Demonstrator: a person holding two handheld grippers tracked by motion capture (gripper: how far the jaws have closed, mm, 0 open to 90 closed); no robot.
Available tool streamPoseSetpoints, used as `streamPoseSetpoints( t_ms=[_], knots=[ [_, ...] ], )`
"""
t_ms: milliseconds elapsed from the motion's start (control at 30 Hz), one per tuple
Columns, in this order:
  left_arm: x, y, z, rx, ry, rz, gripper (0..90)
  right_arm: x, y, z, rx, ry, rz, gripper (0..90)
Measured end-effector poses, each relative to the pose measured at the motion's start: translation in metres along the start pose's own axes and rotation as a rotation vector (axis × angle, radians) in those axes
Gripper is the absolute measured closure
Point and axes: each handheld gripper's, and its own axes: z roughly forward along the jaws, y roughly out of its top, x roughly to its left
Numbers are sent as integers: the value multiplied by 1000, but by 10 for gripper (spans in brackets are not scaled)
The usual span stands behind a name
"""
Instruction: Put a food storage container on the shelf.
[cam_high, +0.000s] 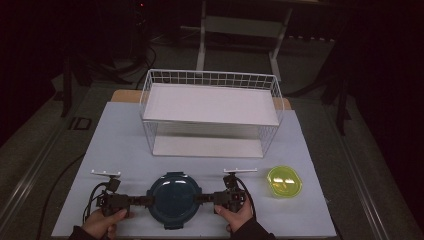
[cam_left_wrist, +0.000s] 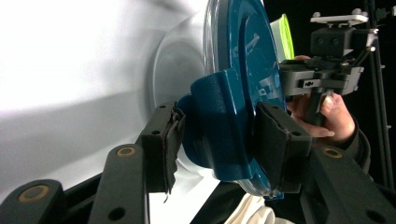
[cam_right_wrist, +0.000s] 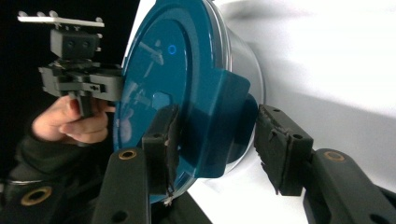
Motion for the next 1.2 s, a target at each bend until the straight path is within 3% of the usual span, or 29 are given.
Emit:
streamPoseSetpoints(
  t_ms=[167, 300, 400, 433, 533, 567, 800, 900, 933, 1000, 1200],
  knots=[
    [-1, -2, -1, -7, -2, -6, 517, 2, -3, 0, -13, -8, 7, 511],
    [-7, -4, -2, -12, 2, 15, 533, 4, -5, -3, -15, -9, -12, 527],
    [-10, -6, -2, -10, -19, 28, 545, 3, -6, -5, -11, -3, -14, 534],
    [-16, -6, -1, -13, 0, 38, 544, 12, -6, -9, -34, -71, -84, 610],
    [-22, -3, 0, -8, 24, 60, 547, 17, -5, -9, -32, -109, -85, 613],
    [-22, -2, 0, -13, 28, 47, 545, 12, -3, -9, -31, -85, -68, 614],
    [-28, -3, 0, -4, 43, 92, 546, 9, -4, -11, -25, -64, -67, 636],
    [-25, -3, -1, 0, 33, 80, 546, 7, -5, -11, -35, -52, -70, 636],
    [-24, -3, -1, 1, 31, 79, 546, 8, -3, -10, -19, -51, -68, 584],
    [-22, -2, -1, 3, 19, 80, 545, 6, -2, -9, -7, -45, -64, 574],
    [-17, -2, -1, 3, -1, 76, 545, -6, 2, -6, 35, 28, 18, 516]
  ],
)
